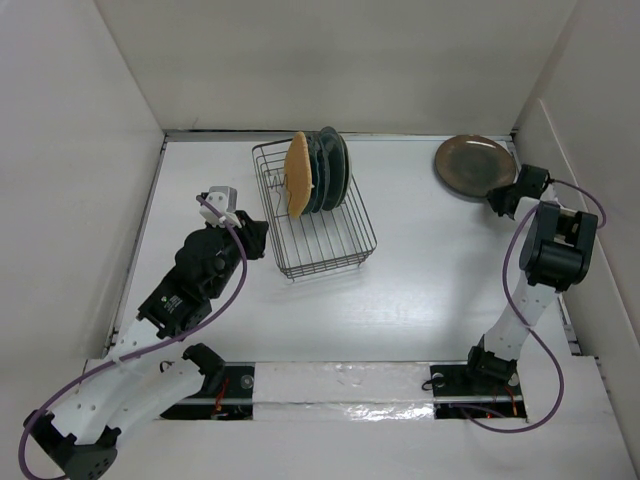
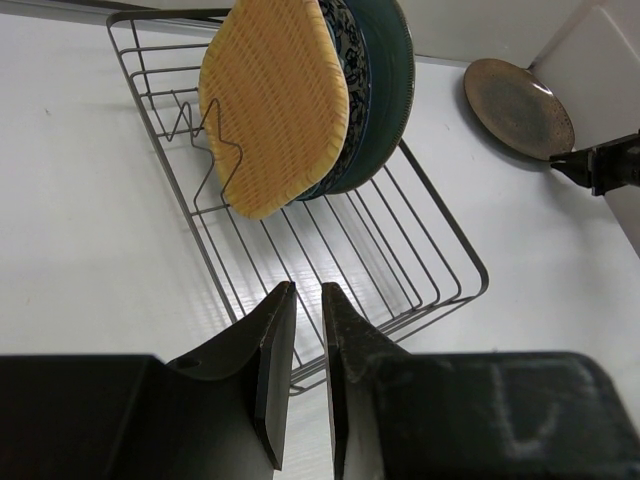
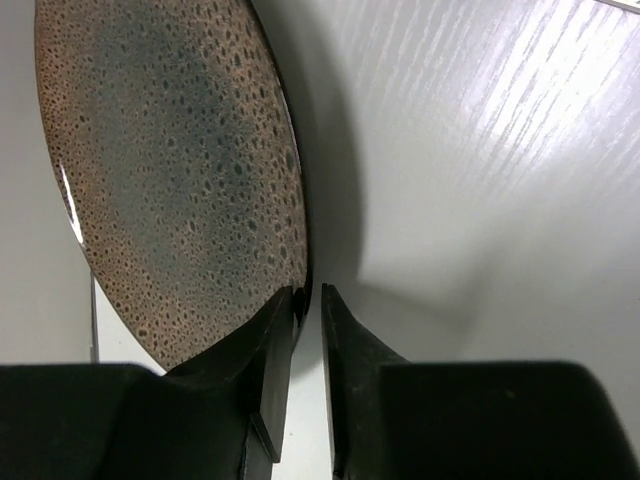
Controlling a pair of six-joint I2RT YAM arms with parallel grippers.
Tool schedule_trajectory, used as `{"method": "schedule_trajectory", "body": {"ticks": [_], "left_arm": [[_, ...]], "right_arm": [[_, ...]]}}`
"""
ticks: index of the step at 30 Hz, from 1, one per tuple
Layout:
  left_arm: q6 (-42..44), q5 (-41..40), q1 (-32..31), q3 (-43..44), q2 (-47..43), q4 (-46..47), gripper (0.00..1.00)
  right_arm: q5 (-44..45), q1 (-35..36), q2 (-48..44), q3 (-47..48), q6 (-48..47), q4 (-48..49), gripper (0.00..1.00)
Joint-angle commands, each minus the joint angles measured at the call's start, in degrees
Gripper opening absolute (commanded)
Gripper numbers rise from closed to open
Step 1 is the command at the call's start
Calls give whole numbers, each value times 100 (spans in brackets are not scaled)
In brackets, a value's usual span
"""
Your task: Load the plates into the dish rack
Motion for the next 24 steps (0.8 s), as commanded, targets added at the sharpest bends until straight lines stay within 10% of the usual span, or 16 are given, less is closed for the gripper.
{"method": "schedule_trajectory", "body": {"ticks": [1, 10, 19, 24], "left_arm": [[59, 41, -34, 130, -70, 286, 14], [59, 15, -34, 122, -167, 287, 14], [59, 42, -34, 95, -272, 295, 15], [59, 24, -34, 95, -273, 278, 14]], "right_arm": [[75, 39, 25, 415, -313, -421, 22], [330, 109, 316, 1059, -788, -1468, 11], [479, 56, 315, 1067, -1034, -1714, 35], [610, 56, 473, 1356, -1122, -1995, 32]]}}
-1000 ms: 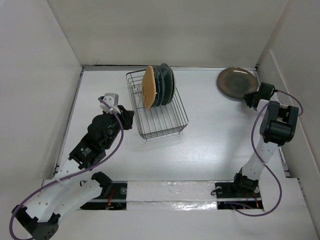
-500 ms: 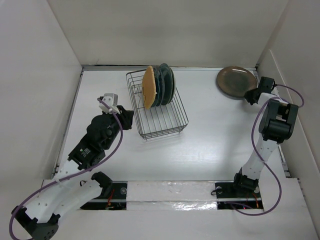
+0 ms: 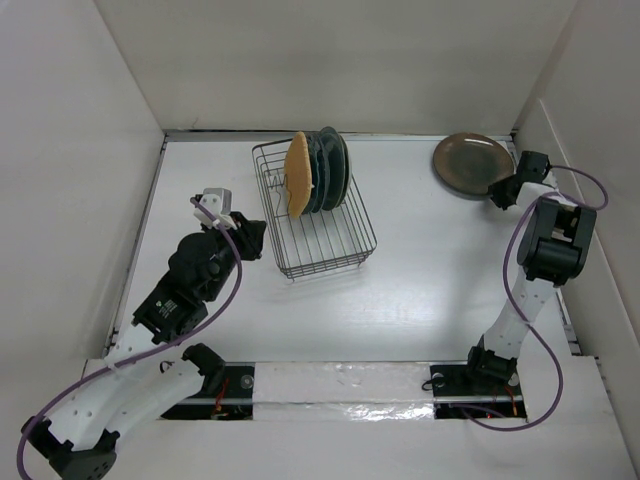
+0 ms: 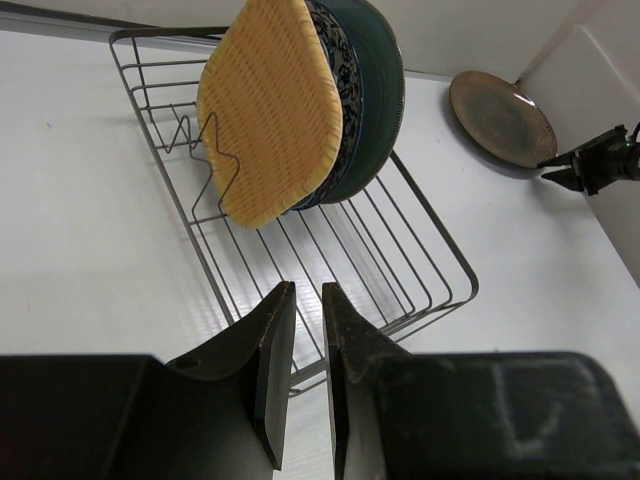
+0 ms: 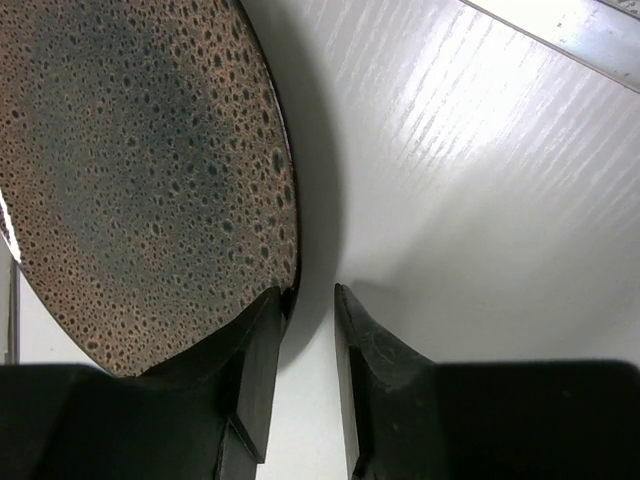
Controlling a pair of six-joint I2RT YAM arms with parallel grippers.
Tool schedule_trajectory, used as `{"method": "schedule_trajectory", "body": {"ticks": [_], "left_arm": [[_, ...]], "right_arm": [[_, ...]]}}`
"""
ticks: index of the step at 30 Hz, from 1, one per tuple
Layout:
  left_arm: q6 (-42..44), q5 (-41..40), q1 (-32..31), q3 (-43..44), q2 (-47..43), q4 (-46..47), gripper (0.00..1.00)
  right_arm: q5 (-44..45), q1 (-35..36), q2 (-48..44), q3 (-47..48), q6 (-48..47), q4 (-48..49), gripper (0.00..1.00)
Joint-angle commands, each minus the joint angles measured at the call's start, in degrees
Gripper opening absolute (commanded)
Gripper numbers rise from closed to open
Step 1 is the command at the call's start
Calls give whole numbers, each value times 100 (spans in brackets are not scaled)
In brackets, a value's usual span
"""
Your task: Load the plates into the dish rack
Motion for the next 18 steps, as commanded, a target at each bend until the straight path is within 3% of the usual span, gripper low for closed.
{"method": "schedule_trajectory", "body": {"ticks": [1, 4, 9, 18], "left_arm": [[48, 20, -36, 95, -80, 273, 14], [48, 20, -36, 95, -106, 265, 14], [48, 11, -36, 86, -150, 256, 14], [22, 116, -36, 87, -159, 265, 14]], "right_arm": [[281, -9, 230, 331, -254, -718, 27], [465, 52, 292, 481, -360, -851, 21], [528, 52, 310, 517, -448, -886, 0], [327, 114, -812, -940, -878, -184, 0]]}}
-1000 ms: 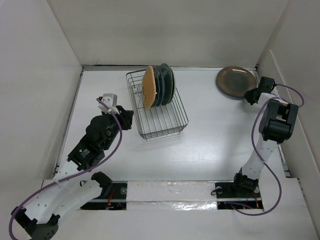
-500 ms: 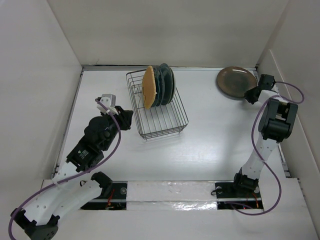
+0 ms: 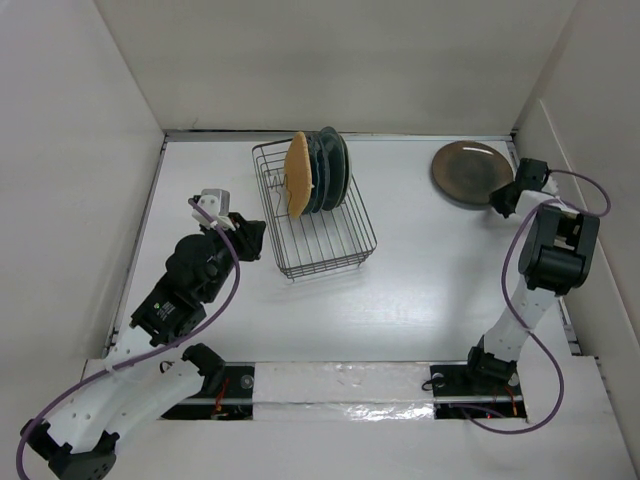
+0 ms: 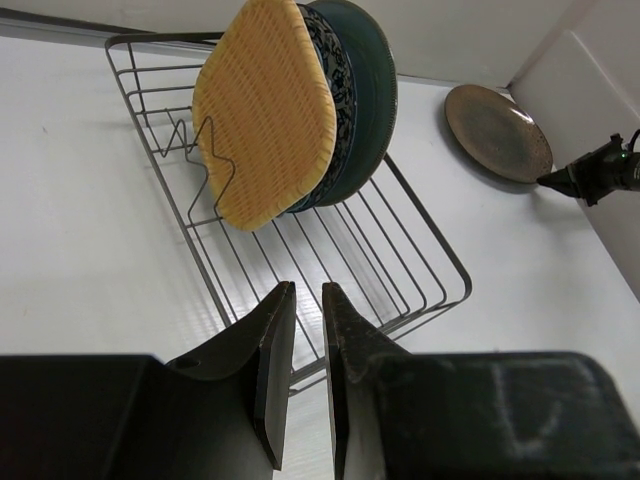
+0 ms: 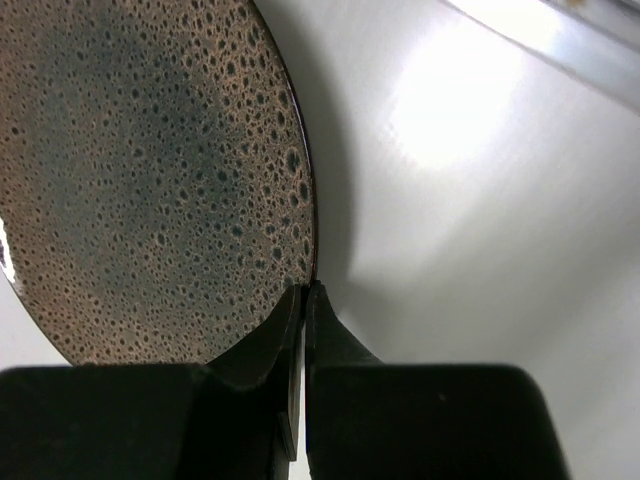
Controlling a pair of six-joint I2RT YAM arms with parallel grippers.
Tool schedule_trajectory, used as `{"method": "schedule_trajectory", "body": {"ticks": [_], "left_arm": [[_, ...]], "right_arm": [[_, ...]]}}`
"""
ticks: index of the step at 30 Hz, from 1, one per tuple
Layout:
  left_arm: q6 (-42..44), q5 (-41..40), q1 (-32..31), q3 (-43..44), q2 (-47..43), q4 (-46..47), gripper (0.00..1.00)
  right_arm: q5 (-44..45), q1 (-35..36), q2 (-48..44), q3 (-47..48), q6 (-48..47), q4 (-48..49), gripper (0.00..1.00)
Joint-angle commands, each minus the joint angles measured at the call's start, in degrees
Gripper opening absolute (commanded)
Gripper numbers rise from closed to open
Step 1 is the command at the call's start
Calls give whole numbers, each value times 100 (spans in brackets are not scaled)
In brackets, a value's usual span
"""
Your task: Load the plates into the dish rack
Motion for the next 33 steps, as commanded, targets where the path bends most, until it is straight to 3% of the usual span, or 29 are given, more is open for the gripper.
{"method": "schedule_trajectory", "body": {"ticks": [1, 11, 17, 19, 20, 23, 33], "left_arm": [[22, 83, -34, 95, -74, 273, 14], [-13, 145, -34, 34, -276, 256, 14], [-13, 233, -34, 16, -338, 256, 15], [-13, 216, -34, 16, -355, 256, 15], [-13, 224, -34, 7, -355, 256, 15], [-13, 259, -34, 16, -346, 264, 15], [-5, 224, -34, 16, -276, 256, 15]], "right_arm": [[15, 61, -635, -755, -498, -36, 0], [-425, 561, -2453, -3050, -165, 1161, 0], [-899, 484, -3737, -4536, 82, 1926, 0], [-943, 431, -4168, -4729, 108, 2022, 12], [-952, 431, -4257, -4817, 99, 2032, 31], [-1031, 431, -4267, -4679, -93, 1953, 55], [-1708, 273, -3133, -4484, -498, 2049, 58]]}}
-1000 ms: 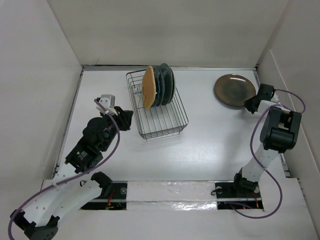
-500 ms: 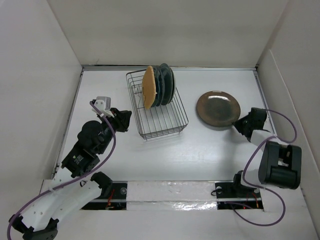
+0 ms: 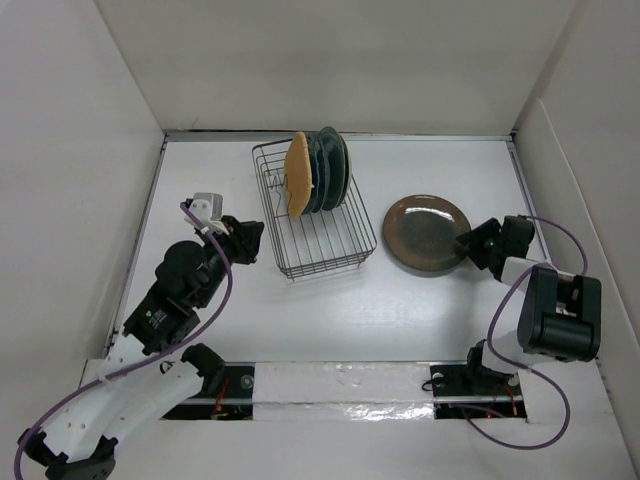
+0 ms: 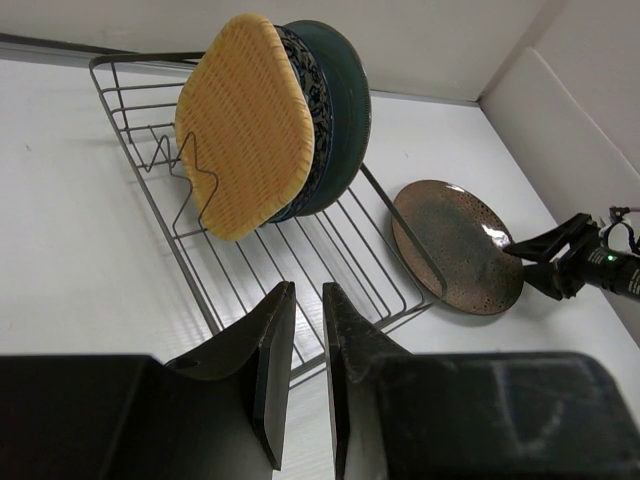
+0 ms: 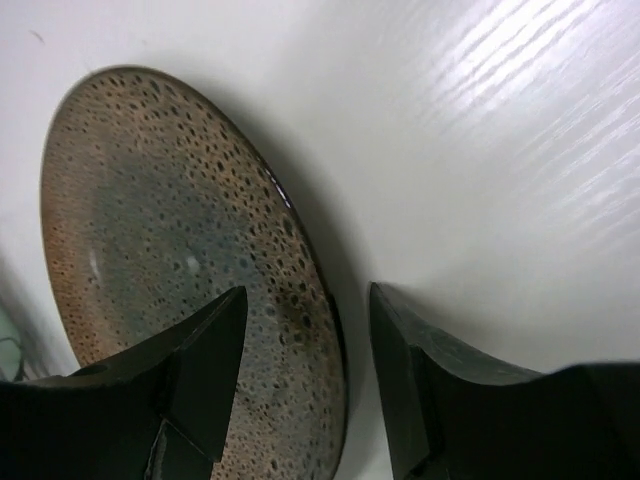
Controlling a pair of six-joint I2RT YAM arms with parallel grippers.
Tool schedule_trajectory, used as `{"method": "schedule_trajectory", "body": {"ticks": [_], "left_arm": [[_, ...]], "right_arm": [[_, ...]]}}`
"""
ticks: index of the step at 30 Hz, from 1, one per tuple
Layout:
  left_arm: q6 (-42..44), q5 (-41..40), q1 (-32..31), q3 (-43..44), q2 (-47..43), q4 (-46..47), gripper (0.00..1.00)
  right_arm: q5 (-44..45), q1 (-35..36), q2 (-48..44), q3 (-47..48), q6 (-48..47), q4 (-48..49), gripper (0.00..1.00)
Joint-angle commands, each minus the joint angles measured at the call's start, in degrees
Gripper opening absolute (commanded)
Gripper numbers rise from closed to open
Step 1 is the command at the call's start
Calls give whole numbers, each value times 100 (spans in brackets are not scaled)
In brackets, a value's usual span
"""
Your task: Load the plates into the dish rack
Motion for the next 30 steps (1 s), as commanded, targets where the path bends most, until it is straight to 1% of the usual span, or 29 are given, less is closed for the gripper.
{"method": "schedule_trajectory", "body": {"ticks": [1, 3, 5, 6, 10, 11, 12, 13, 14, 17, 19, 23, 24, 27, 28, 30], "left_arm": [[0, 30, -34, 16, 23, 258, 15], [0, 30, -34, 16, 41, 267, 15], [0, 12, -34, 16, 58, 258, 15], [0, 12, -34, 25, 58, 258, 15], [0, -5, -34, 25, 94, 258, 15], [9, -5, -34, 16, 94, 258, 15], [9, -14, -34, 25, 85, 258, 15], [0, -6, -34, 25, 94, 249, 15], [9, -5, -34, 34, 85, 258, 15], [9, -40, -34, 25, 67, 249, 15], [17, -84, -34, 25, 58, 240, 15], [17, -67, -34, 25, 94, 232, 15], [17, -67, -34, 25, 102, 249, 15], [9, -84, -34, 34, 120, 249, 15], [17, -102, -34, 34, 129, 249, 15], [26, -111, -34, 34, 137, 240, 15]], "right_arm": [[-329, -77, 279, 237, -373, 170, 58], [-486, -147, 550, 228, -488, 239, 58], [-995, -209, 875, 202, -568, 493, 56], [-997, -209, 973, 185, -568, 495, 56], [-1304, -437, 1202, 53, -305, 976, 46], [-1322, -499, 1203, 9, -278, 1039, 39], [-1305, -499, 1203, 0, -243, 1057, 35], [-1261, -499, 1220, 8, -208, 1101, 29], [-1278, -499, 1229, 9, -190, 1145, 18], [-1296, -551, 1142, -96, -15, 1486, 0], [-1270, -604, 984, -299, 178, 1793, 0], [-1217, -605, 212, -404, 364, 1822, 0], [-1182, -657, -252, -387, 381, 1743, 0], [-997, -657, -1036, -238, 390, 1295, 0], [-936, -657, -1569, -133, 443, 1129, 0], [-883, -657, -2073, 43, 496, 953, 0]]}}
